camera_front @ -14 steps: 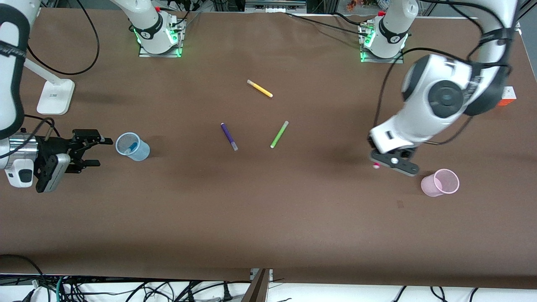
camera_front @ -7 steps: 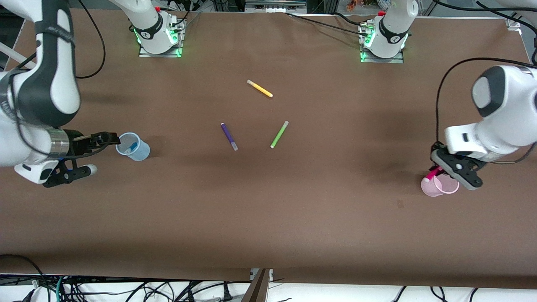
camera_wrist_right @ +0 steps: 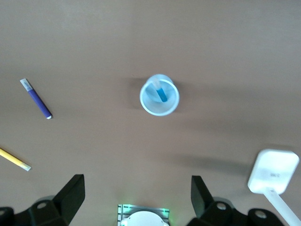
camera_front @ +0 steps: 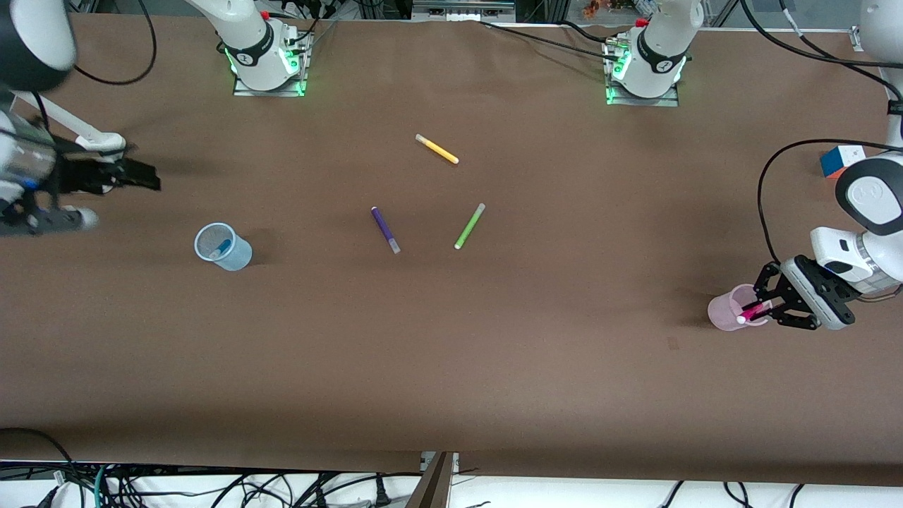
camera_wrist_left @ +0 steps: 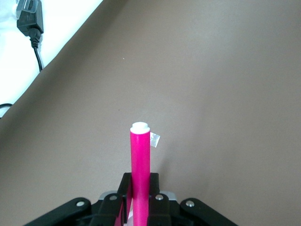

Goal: Place pink and blue markers in matching cups
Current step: 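Lower the pink marker into the pink cup and open the left gripper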

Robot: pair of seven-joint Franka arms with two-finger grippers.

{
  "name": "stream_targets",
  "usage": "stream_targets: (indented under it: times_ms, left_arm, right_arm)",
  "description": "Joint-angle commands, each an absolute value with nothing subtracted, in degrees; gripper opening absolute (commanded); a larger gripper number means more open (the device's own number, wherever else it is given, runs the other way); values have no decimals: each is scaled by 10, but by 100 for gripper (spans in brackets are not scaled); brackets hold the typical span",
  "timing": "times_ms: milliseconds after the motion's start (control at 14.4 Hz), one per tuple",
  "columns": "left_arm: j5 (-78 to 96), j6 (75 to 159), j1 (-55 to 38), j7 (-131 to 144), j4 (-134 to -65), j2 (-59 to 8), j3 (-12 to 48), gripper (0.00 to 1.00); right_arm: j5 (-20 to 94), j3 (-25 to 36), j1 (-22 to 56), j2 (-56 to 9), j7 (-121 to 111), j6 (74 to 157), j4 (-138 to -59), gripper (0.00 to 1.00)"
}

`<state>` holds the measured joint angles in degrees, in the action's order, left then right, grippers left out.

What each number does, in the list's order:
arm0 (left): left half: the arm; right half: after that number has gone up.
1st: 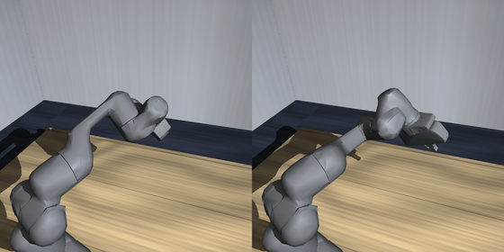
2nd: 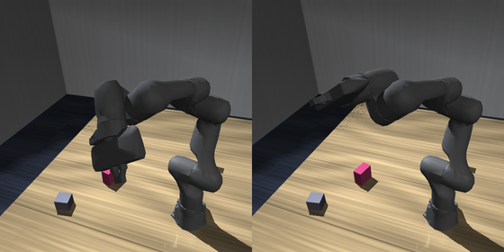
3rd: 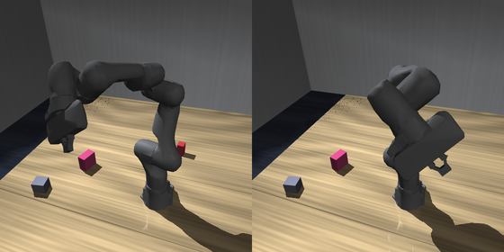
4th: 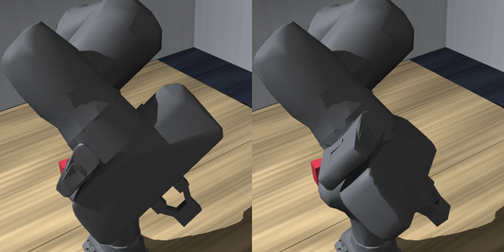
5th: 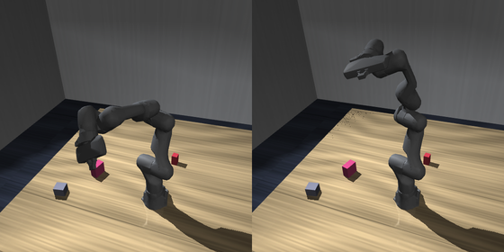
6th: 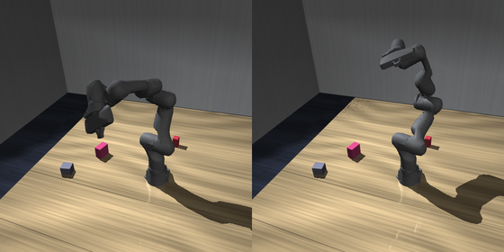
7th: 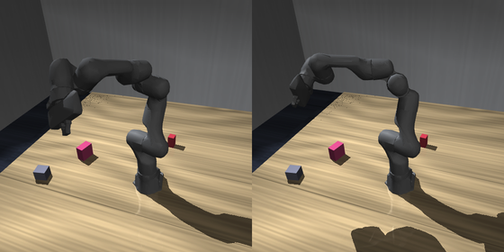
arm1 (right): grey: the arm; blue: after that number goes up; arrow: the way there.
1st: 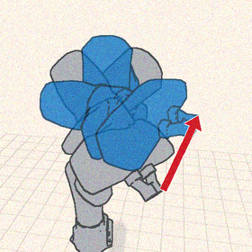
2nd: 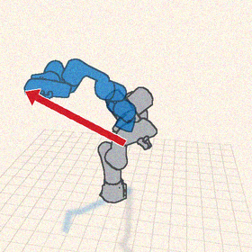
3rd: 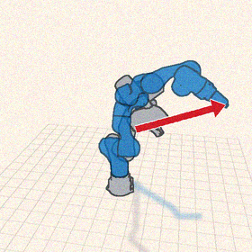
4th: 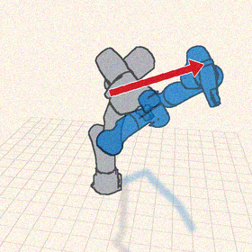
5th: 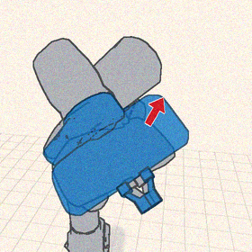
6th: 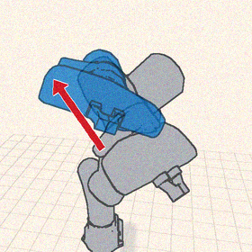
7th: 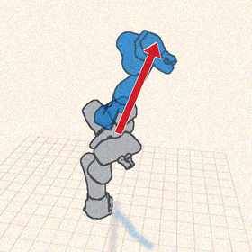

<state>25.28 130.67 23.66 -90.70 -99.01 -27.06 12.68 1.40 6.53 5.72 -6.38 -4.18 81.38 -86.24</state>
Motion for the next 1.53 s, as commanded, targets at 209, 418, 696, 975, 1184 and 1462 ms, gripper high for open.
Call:
stream_targets:
  times_ms: [209, 418, 696, 975, 1184, 1462]
  left_arm:
    - [364, 1308, 282, -1071, -993, -311, 135, 0]
    - [372, 1297, 294, -1075, -1000, -320, 136, 0]
    - [388, 1288, 303, -1076, -999, -334, 135, 3]
    - [388, 1280, 303, -1076, -996, -334, 136, 100]
    - [387, 1275, 301, -1063, -989, -329, 135, 100]
    - [336, 1220, 292, -872, -981, -278, 137, 100]
  right_arm:
    - [-17, 45, 12, 36, -33, 821, -910, 100]
    - [-20, 14, 12, 42, -21, 803, -910, 100]
    - [-17, 14, 11, 35, -5, 799, -905, 100]
    - [-17, 21, 13, 16, -7, 799, -887, 100]
    - [-18, 27, 12, 16, -7, 797, -887, 100]
    - [-18, 27, 13, 15, -6, 798, -887, 100]
